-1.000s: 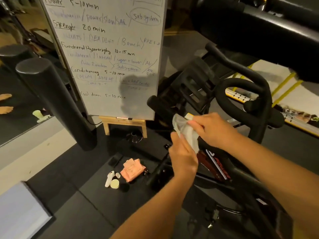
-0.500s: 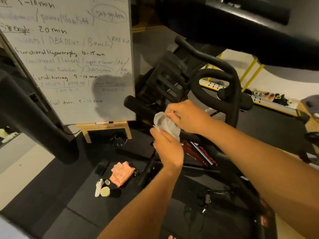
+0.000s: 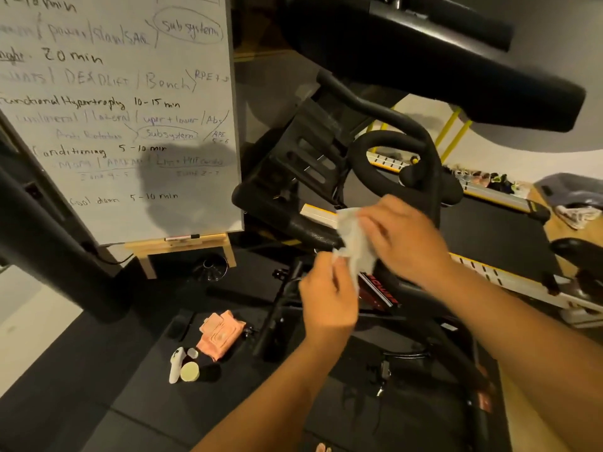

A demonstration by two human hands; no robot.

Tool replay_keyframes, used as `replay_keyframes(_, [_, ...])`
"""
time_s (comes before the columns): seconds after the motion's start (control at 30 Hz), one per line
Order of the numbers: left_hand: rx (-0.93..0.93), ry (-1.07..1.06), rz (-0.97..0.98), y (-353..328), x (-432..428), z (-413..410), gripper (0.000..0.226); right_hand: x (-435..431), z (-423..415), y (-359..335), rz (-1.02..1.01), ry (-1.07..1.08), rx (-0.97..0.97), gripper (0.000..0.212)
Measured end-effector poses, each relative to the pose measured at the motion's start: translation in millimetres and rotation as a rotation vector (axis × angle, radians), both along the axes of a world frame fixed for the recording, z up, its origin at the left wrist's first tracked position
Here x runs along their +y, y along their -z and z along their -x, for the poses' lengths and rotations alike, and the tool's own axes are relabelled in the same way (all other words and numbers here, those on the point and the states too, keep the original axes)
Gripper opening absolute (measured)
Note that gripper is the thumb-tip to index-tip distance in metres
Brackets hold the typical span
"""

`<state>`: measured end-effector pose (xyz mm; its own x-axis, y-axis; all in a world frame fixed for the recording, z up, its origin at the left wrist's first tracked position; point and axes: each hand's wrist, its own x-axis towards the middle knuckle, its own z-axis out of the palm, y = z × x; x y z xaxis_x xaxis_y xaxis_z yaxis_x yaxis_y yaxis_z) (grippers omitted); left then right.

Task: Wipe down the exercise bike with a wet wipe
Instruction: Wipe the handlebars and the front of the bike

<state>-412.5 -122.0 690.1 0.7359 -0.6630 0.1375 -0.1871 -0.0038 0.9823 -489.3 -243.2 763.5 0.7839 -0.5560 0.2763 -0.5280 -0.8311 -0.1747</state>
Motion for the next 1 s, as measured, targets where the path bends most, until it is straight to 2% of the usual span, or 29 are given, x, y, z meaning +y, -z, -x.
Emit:
replay_keyframes(0.07, [-0.021, -0.05, 0.092, -11.6, 2.5, -14.4, 0.017, 18.3, -5.3, 16.4, -0.058, -0.092, -0.044, 0.044])
replay_keyframes(0.2, [-0.234, 0.014, 0.055, -37.3, -17.7, -30.1, 0.008, 9.5, 26.0, 26.7, 0.201, -0.099, -0.107, 0.027])
replay_keyframes(0.3, [-0.452, 0.207, -0.111, -55.9, -37.3, -26.3, 0.008, -11.7, 61.8, 25.0, 0.238, 0.048, -0.149, 0.023])
replay_keyframes(0.43, [-0.747, 0.229, -0.334, -75.9, -58.3, -13.1, 0.018, -55.7, 79.4, 5.4, 0.154, 0.374, -0.114, 0.018])
replay_keyframes(0.53, [-0.671, 0.309, -0.386, -70.0, -70.2, -8.4, 0.016, -59.4, 67.3, -2.1, 0.102, 0.367, -0.179, 0.018])
replay_keyframes(0.63, [-0.668, 0.353, -0.416, -63.6, -74.4, -10.6, 0.028, -31.3, 66.8, 21.4, 0.112, 0.1, -0.204, 0.025])
replay_keyframes(0.73, [-0.659, 0.349, -0.354, -61.6, -78.5, -9.7, 0.052, -26.4, 73.3, 37.2, 0.049, 0.034, -0.266, 0.031])
replay_keyframes(0.8, [-0.842, 0.321, -0.345, -58.9, -82.8, -6.8, 0.073, -46.4, 74.2, 32.0, -0.034, 0.066, -0.336, 0.023])
replay_keyframes(0.87, [-1.099, 0.287, -0.449, -53.7, -89.7, -2.6, 0.08, -81.9, 74.1, 19.7, -0.073, 0.118, -0.382, 0.014])
replay_keyframes(0.93, [-1.212, 0.25, -0.572, -50.0, -94.2, 0.3, 0.079, -117.9, 70.8, 7.4, -0.078, 0.156, -0.356, 0.016])
replay_keyframes(1.0, [-1.242, 0.212, -0.627, -48.2, -96.5, 2.8, 0.078, -136.0, 66.6, 6.3, -0.103, 0.157, -0.307, 0.024])
